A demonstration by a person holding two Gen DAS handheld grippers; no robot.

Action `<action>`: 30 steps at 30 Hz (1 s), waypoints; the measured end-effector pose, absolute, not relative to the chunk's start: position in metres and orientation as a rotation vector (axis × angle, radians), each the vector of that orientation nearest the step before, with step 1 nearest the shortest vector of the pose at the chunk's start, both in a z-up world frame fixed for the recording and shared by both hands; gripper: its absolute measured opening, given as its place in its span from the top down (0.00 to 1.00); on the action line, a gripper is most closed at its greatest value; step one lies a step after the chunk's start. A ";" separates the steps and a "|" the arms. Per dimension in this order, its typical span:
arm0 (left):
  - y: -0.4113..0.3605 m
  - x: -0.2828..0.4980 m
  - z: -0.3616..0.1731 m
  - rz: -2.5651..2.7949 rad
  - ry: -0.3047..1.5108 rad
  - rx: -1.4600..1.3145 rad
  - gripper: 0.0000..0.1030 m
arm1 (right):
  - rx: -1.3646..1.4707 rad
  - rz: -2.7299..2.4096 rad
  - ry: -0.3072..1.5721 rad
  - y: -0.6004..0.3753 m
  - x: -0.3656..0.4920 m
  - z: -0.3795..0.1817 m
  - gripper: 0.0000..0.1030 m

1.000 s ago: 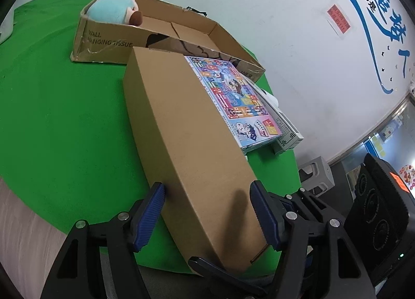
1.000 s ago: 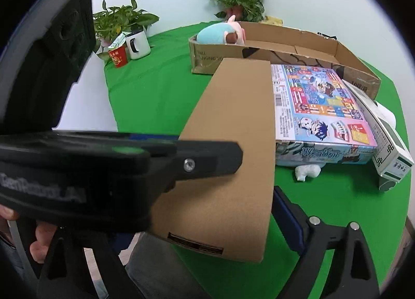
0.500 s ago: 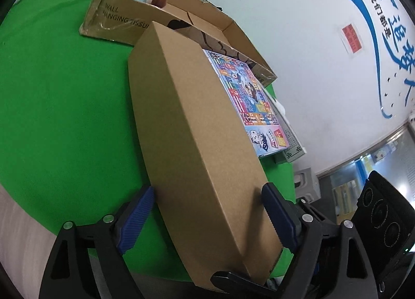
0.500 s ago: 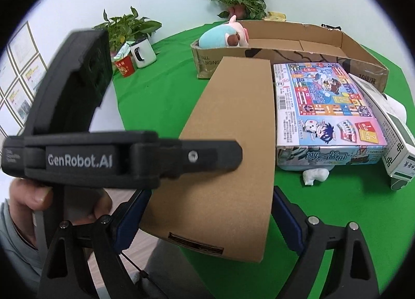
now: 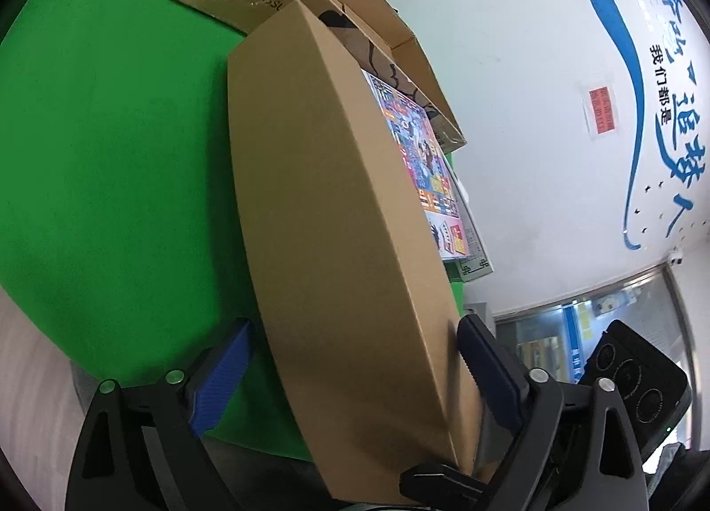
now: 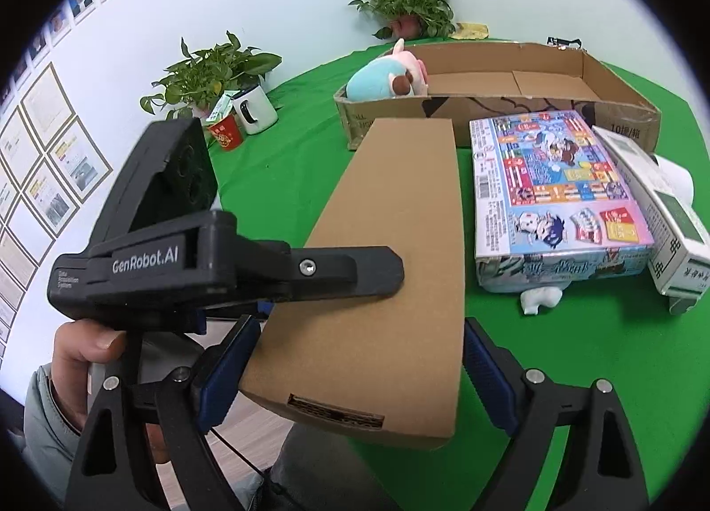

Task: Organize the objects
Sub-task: 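Lift the brown cardboard box upright and carry it into the open box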

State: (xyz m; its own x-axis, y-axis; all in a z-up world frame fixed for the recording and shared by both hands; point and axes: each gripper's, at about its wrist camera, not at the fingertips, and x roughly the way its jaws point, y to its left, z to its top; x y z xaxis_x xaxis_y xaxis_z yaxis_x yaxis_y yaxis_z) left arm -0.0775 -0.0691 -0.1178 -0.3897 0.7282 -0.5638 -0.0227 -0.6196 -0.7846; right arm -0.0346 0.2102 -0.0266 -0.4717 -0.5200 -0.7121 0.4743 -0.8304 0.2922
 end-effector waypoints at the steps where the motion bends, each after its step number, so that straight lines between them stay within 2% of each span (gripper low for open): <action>1: -0.068 -0.077 -0.116 2.048 -0.974 -1.328 0.22 | 1.132 -2.289 -0.064 0.209 -0.033 -0.027 0.13; 13: -0.054 -0.072 -0.047 2.251 -0.740 -1.149 0.26 | 0.980 -2.359 -0.050 0.211 -0.027 0.001 0.14; 24: -0.032 -0.116 0.024 2.324 -0.547 -0.984 0.26 | 0.809 -2.464 -0.048 0.221 -0.066 0.042 0.14; 30: -0.026 -0.160 0.044 2.378 -0.480 -0.954 0.27 | 0.805 -2.474 -0.009 0.221 -0.100 0.049 0.15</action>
